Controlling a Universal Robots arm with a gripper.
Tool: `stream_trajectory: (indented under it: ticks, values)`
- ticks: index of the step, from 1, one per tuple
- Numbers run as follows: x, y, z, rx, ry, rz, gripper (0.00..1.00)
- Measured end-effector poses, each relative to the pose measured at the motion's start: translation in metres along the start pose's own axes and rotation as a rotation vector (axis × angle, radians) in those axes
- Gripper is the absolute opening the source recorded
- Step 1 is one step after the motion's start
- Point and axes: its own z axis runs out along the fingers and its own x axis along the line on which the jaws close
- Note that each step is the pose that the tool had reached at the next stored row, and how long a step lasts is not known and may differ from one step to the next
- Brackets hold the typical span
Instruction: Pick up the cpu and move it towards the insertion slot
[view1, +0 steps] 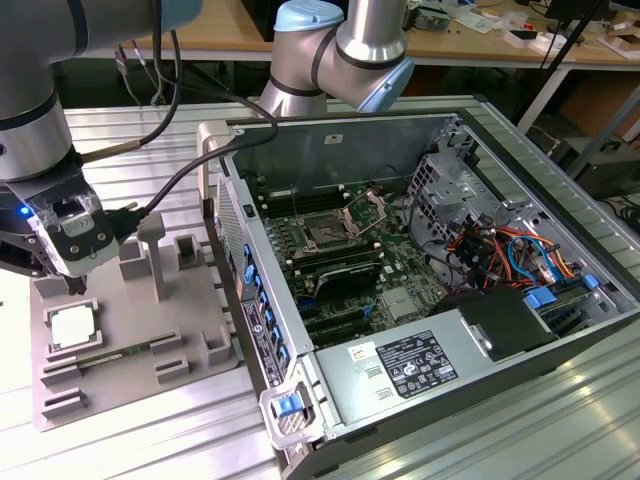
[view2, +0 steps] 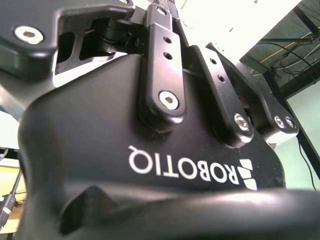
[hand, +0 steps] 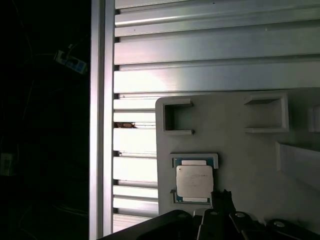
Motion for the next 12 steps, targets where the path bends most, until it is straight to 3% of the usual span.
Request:
stream_trajectory:
  ticks: [3,12]
  values:
    - [0.0,0.0,0.0031,0.0,0.0,0.0,0.11]
    - [0.0,0.0,0.0044,0.0,0.0,0.0,0.11]
